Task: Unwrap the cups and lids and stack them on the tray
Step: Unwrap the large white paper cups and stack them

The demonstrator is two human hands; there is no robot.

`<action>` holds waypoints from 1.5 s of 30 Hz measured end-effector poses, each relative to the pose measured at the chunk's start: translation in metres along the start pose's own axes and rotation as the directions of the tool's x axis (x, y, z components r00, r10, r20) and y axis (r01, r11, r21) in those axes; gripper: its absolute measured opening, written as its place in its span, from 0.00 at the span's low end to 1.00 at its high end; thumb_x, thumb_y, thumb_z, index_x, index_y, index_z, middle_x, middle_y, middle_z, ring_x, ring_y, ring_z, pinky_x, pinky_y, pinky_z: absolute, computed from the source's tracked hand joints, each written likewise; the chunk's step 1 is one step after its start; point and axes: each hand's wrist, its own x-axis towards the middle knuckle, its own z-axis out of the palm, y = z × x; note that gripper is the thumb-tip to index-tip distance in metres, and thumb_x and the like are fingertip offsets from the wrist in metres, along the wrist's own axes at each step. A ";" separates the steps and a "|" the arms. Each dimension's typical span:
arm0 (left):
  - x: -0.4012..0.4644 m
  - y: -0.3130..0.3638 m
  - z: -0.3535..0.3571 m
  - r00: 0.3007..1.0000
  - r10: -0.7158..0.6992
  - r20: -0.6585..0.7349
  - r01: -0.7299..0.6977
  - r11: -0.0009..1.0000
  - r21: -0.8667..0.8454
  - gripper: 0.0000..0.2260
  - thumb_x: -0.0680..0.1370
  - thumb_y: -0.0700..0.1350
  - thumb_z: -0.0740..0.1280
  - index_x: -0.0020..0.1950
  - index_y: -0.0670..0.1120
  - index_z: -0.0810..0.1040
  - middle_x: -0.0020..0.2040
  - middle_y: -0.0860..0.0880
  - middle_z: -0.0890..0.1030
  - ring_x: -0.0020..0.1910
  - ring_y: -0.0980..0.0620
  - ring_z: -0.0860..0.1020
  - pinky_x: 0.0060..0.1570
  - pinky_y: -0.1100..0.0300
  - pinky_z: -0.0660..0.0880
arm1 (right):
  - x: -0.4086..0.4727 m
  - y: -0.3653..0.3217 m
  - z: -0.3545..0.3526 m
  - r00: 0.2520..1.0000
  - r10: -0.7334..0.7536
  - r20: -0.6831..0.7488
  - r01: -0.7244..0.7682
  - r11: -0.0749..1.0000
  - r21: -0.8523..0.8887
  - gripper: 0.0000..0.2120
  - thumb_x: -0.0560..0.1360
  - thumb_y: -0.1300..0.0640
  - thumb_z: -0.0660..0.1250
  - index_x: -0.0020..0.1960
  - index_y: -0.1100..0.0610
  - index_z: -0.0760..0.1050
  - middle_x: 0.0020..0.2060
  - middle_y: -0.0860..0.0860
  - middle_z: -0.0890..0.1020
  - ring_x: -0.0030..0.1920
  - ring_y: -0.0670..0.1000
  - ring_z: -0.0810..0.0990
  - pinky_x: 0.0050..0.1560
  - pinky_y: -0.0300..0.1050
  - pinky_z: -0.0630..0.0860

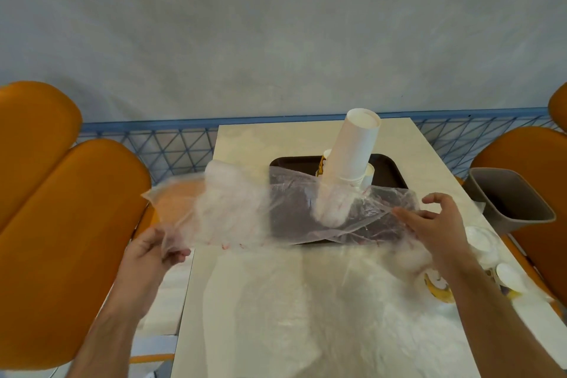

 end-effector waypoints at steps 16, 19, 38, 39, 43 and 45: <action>0.013 0.021 -0.039 0.990 0.069 0.125 -0.074 0.997 0.035 0.12 0.81 0.35 0.59 0.56 0.41 0.82 0.57 0.42 0.83 0.52 0.41 0.81 0.43 0.58 0.82 | 0.012 0.007 -0.010 0.978 0.084 0.192 -0.149 0.923 0.354 0.20 0.80 0.65 0.67 0.68 0.53 0.69 0.43 0.56 0.85 0.40 0.52 0.85 0.39 0.46 0.85; 0.005 0.026 -0.037 0.983 0.021 0.185 -0.035 0.997 0.074 0.16 0.84 0.48 0.56 0.58 0.46 0.82 0.62 0.49 0.82 0.59 0.46 0.80 0.49 0.56 0.82 | 0.011 0.008 -0.010 0.964 0.036 0.263 -0.128 0.931 0.343 0.22 0.79 0.66 0.68 0.64 0.45 0.67 0.47 0.59 0.85 0.41 0.53 0.84 0.42 0.47 0.84; 0.001 0.000 -0.005 0.995 -0.011 0.104 -0.007 0.985 0.174 0.17 0.73 0.24 0.66 0.33 0.43 0.85 0.50 0.46 0.85 0.53 0.43 0.83 0.54 0.49 0.79 | 0.020 0.011 -0.014 0.918 -0.076 0.390 -0.022 0.970 0.241 0.30 0.76 0.73 0.67 0.74 0.51 0.72 0.62 0.44 0.81 0.57 0.54 0.85 0.49 0.47 0.84; 0.005 -0.002 -0.007 0.998 -0.011 0.060 -0.001 0.980 0.200 0.19 0.73 0.23 0.66 0.31 0.43 0.84 0.46 0.47 0.86 0.51 0.43 0.83 0.56 0.47 0.78 | 0.020 0.011 -0.016 0.914 -0.081 0.397 -0.009 0.976 0.220 0.32 0.75 0.74 0.68 0.75 0.50 0.71 0.61 0.42 0.81 0.57 0.55 0.85 0.49 0.48 0.84; 0.018 -0.008 -0.021 0.998 0.057 0.025 -0.062 0.922 0.383 0.12 0.77 0.36 0.71 0.47 0.53 0.87 0.51 0.55 0.86 0.55 0.50 0.82 0.61 0.47 0.76 | 0.025 0.011 -0.025 0.892 -0.117 0.437 0.076 0.991 0.109 0.36 0.74 0.75 0.69 0.75 0.47 0.70 0.64 0.41 0.79 0.57 0.56 0.84 0.52 0.49 0.84; 0.019 -0.004 -0.026 0.974 0.062 0.219 -0.139 0.923 0.359 0.13 0.77 0.41 0.72 0.59 0.54 0.83 0.59 0.51 0.84 0.57 0.51 0.82 0.57 0.47 0.78 | 0.029 0.011 -0.029 0.894 -0.138 0.427 0.095 0.988 0.120 0.30 0.72 0.74 0.71 0.68 0.49 0.77 0.64 0.45 0.81 0.56 0.53 0.84 0.48 0.44 0.83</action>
